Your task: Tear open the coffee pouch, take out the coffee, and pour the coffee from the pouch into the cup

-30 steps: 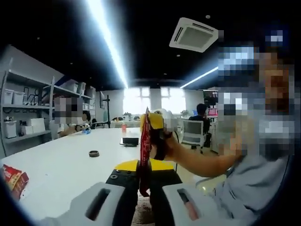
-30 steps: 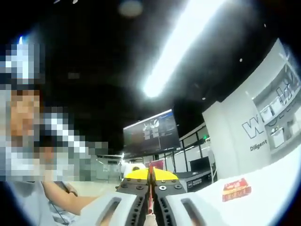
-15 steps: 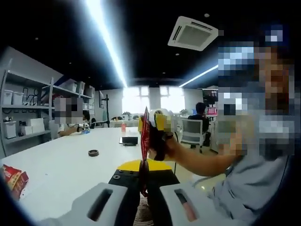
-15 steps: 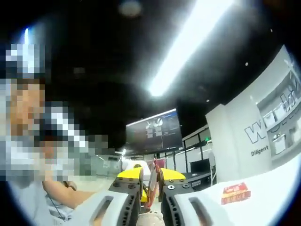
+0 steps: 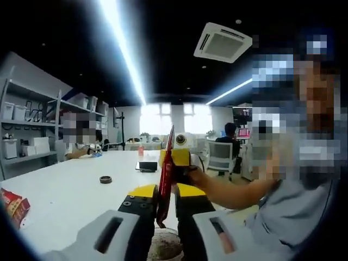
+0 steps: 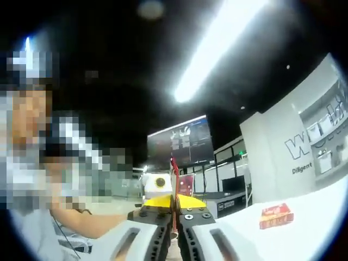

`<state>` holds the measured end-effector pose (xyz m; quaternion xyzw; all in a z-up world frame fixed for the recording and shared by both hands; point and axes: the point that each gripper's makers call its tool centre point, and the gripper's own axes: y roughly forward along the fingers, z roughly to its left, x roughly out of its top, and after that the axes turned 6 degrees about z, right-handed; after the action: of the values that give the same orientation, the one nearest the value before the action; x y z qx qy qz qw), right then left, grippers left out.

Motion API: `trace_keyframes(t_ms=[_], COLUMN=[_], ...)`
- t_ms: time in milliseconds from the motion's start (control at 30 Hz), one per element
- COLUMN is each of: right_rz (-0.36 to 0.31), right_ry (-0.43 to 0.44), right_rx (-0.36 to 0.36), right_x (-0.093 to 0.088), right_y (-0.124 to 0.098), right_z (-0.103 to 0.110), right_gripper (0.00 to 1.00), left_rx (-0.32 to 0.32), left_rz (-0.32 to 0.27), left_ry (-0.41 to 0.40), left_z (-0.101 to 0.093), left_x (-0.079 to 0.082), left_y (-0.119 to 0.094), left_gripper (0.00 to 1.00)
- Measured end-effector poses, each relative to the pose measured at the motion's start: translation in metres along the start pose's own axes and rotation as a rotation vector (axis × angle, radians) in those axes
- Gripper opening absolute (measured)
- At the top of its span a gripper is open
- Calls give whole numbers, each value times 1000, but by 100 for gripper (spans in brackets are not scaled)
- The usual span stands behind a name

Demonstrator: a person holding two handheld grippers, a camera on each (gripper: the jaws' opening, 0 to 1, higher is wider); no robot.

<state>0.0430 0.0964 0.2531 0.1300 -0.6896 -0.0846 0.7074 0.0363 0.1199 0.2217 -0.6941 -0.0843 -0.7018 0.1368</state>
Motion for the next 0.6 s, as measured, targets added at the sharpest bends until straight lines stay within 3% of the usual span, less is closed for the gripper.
trace_keyframes(t_ms=[267,433,533,600], right_rz=[6,0,-1,-38], right_ry=[14,27,8,16], right_rx=[4,9,4,-2], right_x=[-4,-4,-5,3], right_y=[4,6,5,-1], right_z=[2,3,0,-4], right_gripper=[3,3,10,14], left_rx=[-11,-13,-19,-18], left_rz=[9,19,29,33], left_ry=[43,45,42,39], left_z=[-3,-2,-3,-2], left_x=[19,18,16,15], left_y=[13,11,11,11], left_gripper=[14,7,5,5])
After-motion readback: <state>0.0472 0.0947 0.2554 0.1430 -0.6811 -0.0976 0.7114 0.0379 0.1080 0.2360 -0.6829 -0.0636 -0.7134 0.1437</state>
